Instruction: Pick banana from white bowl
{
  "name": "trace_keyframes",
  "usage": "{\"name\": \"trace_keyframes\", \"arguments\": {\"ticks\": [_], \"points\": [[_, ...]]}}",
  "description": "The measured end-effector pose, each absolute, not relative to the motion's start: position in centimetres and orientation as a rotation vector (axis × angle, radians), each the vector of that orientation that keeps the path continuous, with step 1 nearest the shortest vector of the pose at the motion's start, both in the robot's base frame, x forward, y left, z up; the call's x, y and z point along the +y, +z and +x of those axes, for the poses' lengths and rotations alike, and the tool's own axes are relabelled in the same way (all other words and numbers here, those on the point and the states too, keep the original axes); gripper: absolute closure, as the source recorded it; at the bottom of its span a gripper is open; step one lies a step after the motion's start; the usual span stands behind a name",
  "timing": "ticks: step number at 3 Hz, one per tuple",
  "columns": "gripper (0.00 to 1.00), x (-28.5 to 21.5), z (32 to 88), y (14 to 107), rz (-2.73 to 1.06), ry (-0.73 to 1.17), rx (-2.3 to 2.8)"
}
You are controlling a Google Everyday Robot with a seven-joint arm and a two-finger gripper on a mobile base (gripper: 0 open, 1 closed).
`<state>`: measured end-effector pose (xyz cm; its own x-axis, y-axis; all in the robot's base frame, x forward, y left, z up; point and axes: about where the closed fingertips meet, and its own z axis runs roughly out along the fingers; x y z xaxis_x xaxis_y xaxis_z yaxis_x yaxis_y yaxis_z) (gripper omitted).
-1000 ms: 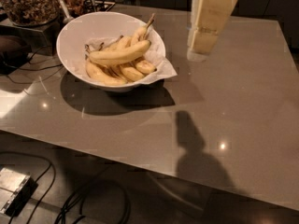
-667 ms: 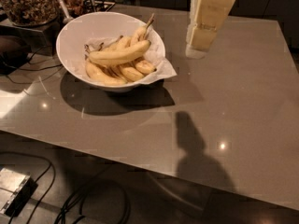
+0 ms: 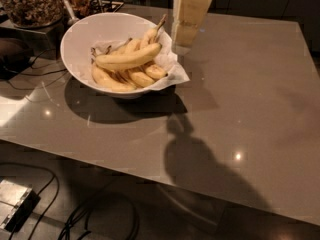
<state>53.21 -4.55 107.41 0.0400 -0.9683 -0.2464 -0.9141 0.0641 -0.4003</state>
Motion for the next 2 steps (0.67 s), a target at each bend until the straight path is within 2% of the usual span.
{"name": "trace_keyframes", "arguments": {"ticks": [2], "points": [[0.0, 1.5, 58.3, 102.5, -2.02, -0.111, 1.879]]}}
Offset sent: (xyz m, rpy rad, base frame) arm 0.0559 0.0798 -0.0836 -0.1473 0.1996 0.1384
